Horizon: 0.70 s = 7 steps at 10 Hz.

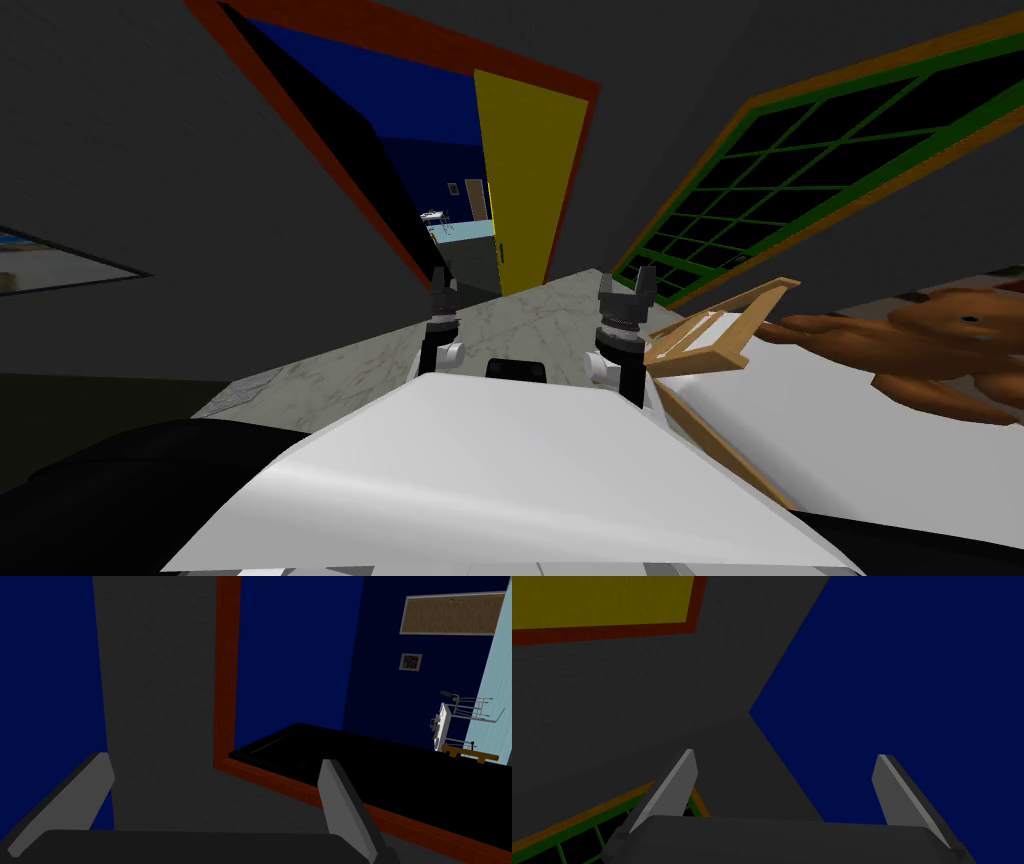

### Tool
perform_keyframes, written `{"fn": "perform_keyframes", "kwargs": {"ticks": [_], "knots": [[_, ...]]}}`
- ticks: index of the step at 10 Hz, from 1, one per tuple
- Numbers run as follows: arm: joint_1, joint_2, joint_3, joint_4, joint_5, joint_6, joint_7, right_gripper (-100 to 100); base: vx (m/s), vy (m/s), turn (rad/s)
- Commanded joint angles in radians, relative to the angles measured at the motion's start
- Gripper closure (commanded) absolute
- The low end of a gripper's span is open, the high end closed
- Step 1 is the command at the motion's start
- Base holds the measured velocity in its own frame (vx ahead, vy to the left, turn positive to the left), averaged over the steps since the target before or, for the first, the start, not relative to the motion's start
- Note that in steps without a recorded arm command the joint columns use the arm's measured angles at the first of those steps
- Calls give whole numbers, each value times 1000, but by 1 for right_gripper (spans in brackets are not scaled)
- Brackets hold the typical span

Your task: Push the door open

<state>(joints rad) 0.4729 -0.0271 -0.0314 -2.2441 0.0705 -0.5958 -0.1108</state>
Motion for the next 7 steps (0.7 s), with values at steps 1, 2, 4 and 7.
{"fn": "perform_keyframes", "kwargs": {"ticks": [1, 2, 4, 7], "knots": [[-9, -10, 2, 33, -17, -6, -25, -100, 78, 2, 178], [-16, -17, 3, 57, -30, -11, -43, -100, 161, -7, 225], [-27, -26, 5, 97, -51, -19, -73, -100, 140, -3, 127], [-44, -38, 9, 158, -83, -31, -119, -100, 145, 2, 143]]}}
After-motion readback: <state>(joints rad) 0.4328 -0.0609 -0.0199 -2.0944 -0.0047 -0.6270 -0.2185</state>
